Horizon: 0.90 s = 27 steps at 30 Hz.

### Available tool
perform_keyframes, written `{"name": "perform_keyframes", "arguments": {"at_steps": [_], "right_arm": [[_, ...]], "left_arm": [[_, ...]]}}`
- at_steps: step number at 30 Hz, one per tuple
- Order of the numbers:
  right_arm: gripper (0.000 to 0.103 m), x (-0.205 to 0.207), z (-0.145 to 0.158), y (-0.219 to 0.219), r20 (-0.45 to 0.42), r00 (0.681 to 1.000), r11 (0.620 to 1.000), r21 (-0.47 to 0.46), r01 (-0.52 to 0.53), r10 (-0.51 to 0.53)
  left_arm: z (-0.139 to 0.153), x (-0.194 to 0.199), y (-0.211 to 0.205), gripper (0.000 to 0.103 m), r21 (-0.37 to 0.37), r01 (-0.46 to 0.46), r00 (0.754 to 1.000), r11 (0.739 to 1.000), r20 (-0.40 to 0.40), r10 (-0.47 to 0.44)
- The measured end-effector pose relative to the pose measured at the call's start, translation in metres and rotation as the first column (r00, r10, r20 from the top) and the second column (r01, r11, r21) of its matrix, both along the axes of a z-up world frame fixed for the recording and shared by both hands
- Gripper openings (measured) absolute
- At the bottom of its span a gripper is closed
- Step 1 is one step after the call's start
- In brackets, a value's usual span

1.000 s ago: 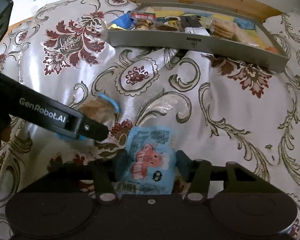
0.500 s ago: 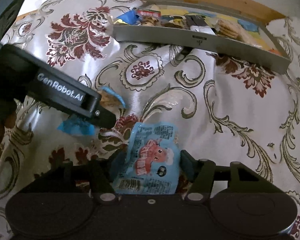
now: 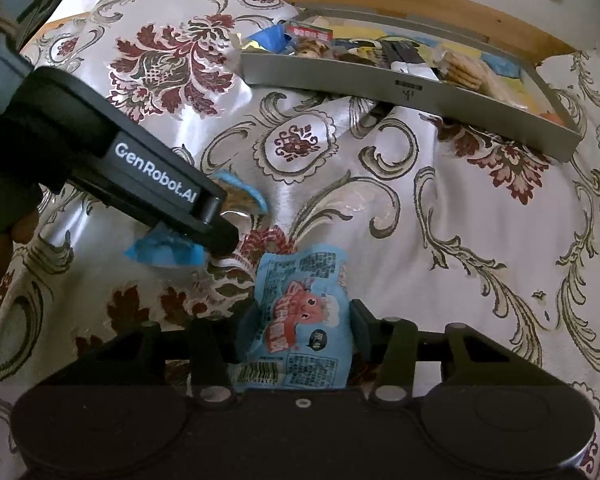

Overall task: Organize snacks
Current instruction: 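Close the left tool on the blue snack bar while the right tool grasps the shrimp pack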

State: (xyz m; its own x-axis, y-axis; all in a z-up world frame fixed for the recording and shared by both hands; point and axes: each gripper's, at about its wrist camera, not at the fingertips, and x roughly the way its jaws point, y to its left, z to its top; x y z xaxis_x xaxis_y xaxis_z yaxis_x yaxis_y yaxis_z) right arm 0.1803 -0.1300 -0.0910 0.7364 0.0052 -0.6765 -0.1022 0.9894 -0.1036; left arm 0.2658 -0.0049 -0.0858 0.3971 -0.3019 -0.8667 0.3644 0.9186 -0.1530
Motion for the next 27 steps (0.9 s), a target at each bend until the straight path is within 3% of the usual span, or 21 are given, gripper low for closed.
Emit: {"name": "perform_keyframes", "arguments": {"at_steps": [9,27], "right_arm": [[0.040,-0.007,0.009,0.001,0.020,0.999,0.999,-0.001,-0.032,0.032],[0.036,-0.024,0.021,0.012,0.055,0.995,0.997,-0.015,-0.079,0.080]], "left_arm": [[0.009,-0.007,-0.002,0.064,-0.047,-0.004,1.000,0.999,0.025,0.006],[0.029,-0.019,0.000,0.064,-0.085,-0.045,0.994,0.995,0.100,0.053]]}}
